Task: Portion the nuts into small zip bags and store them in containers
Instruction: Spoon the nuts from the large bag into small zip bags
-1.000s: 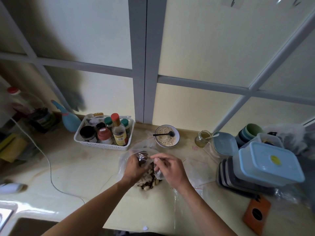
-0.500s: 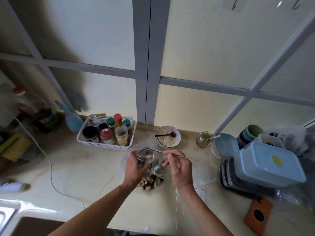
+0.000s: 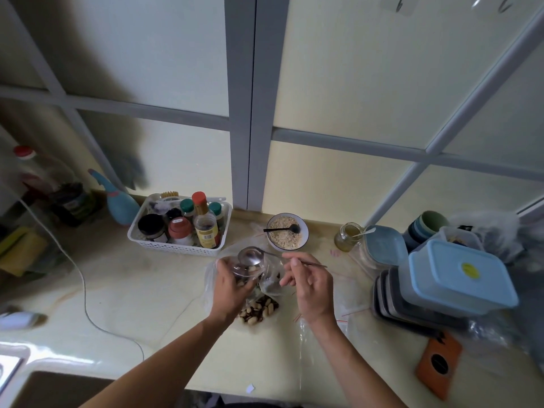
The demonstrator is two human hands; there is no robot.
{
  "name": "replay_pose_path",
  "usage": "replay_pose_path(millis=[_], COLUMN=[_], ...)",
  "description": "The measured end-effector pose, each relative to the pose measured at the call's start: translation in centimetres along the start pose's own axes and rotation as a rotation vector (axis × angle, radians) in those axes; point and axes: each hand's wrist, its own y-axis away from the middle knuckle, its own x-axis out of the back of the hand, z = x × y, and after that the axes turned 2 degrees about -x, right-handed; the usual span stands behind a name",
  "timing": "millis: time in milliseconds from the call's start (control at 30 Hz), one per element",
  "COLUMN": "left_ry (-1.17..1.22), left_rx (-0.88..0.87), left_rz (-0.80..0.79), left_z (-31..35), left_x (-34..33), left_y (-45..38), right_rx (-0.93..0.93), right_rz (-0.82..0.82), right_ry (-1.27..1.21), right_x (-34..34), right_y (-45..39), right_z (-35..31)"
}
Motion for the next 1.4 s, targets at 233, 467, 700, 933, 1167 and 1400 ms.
replay_pose_path(millis=[233, 467, 700, 933, 1167, 1400], left_ry=[-0.021, -0.219, -0.404, -0.467, -0.448, -0.399], left_rx=[-0.003, 0.101, 0.185, 0.244, 0.189, 0.105], left_rz=[-0.02, -0.141, -0.169, -0.138, -0.162, -0.223], left_z=[0.4, -1.9, -2.4, -1.7, -2.3, -1.3], left_x=[-0.3, -0.3, -0.2, 0.3, 0.8, 0.8], left_y=[0.3, -0.6, -0.4, -0.9, -2.0, -2.0], right_rx=[0.058, 0.1, 0.116, -0.109, -0.02, -0.013], right_rz=[-0.003, 0.139, -0.102, -0.055, 0.03, 0.001], right_ry=[0.068, 0.22, 0.635, 0.7, 0.807, 0.652], right_x=[-0.1, -0.2, -0.7, -2.3, -3.7, -5.0], right_y=[-0.1, -0.6, -0.4, -0.8, -2.3, -1.1], right_z=[0.4, 1.3, 5.3, 7.5, 6.8, 8.1])
